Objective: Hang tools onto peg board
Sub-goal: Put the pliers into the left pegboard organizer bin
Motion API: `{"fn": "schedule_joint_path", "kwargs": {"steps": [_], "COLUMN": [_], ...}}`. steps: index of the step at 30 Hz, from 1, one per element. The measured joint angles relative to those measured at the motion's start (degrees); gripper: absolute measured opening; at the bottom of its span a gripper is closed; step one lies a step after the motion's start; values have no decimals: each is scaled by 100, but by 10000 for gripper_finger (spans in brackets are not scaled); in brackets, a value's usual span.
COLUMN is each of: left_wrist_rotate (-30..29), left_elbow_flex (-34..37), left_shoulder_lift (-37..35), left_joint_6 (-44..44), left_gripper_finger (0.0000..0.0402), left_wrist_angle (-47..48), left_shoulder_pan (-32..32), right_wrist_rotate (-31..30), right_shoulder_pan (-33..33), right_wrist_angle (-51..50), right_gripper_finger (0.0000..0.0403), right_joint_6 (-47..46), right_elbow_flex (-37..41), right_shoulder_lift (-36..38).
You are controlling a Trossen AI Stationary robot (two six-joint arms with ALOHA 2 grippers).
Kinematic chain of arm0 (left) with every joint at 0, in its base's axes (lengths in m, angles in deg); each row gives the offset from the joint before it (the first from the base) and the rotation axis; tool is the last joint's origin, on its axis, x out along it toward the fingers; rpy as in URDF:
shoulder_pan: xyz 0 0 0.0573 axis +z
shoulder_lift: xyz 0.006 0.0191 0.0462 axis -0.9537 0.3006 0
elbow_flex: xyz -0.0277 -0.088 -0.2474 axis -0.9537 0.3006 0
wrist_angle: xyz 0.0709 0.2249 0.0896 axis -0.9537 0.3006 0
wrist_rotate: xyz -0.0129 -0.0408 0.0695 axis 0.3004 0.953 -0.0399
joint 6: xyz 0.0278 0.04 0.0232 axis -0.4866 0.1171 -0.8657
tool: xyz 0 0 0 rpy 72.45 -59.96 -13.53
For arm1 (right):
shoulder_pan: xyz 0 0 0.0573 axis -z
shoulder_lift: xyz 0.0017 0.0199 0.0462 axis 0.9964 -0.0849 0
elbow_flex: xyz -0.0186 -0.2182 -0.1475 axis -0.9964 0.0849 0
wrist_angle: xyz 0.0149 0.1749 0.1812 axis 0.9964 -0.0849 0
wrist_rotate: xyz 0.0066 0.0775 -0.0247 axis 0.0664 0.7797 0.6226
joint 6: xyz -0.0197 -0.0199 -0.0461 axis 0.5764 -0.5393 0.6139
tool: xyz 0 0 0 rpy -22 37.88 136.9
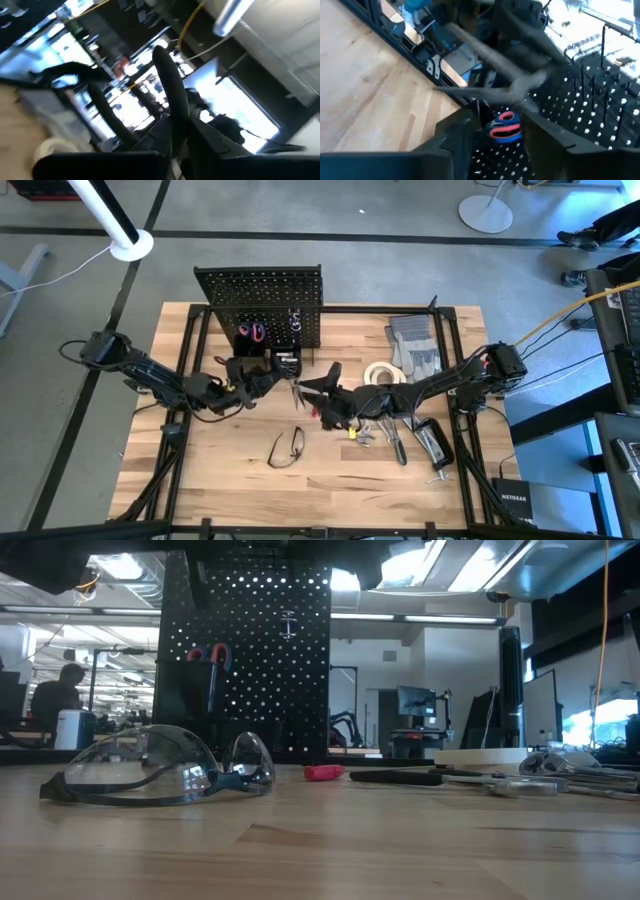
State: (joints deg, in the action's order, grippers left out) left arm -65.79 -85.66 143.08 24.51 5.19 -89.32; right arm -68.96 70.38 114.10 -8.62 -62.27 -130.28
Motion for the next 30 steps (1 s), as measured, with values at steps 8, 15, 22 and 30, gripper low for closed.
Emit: {"fn": "schedule_joint_path", "kwargs": {"steps": [8,15,22,30], "left_wrist_rotate": [334,-823,-4273,-4897], "left_elbow_flex": [0,0,0,0], "left_shoulder_lift": [-112,-622,-872,-872], "left_joint_6": [-1342,-3389,-5112,-5136], "left_gripper_finger": [25,17,18,20], "left_wrist_angle": [-616,191,1327,1635], "left_shoulder_pan": [-215,-831,-1481,-893], "right_wrist_rotate": [-1146,-1913,-1975,-1682], "right_shoulder_pan": [1,-82,-114,-100], "right_wrist_angle": [-224,-1296,-2527,-2601], "right_gripper_finger": [223,229,229,230], "right_joint_6": [-648,-1511,-2909,-3419], "right_elbow_flex": [4,9,9,9], "right_shoulder_lift": [0,125,294,295]}}
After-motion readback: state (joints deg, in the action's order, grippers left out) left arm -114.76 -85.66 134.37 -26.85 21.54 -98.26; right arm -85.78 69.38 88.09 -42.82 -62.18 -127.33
